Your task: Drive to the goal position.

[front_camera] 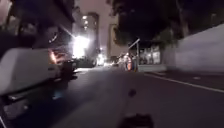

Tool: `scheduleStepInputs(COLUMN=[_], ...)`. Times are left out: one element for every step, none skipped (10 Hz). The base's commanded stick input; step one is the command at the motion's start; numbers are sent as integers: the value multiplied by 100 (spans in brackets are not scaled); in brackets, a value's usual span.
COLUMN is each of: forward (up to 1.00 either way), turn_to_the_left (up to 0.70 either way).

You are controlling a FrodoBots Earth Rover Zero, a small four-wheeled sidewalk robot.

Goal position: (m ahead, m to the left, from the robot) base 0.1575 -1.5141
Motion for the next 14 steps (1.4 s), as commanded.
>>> scheduleStepInputs(forward=[45, 45, 45, 45, 45, 45, 45, 45, 45, 45, 45, 45, 45, 45], turn_to_the_left=[0, 0, 0, 0, 0, 0, 9, 24, 27, 27, 27, 27, 27, 27])
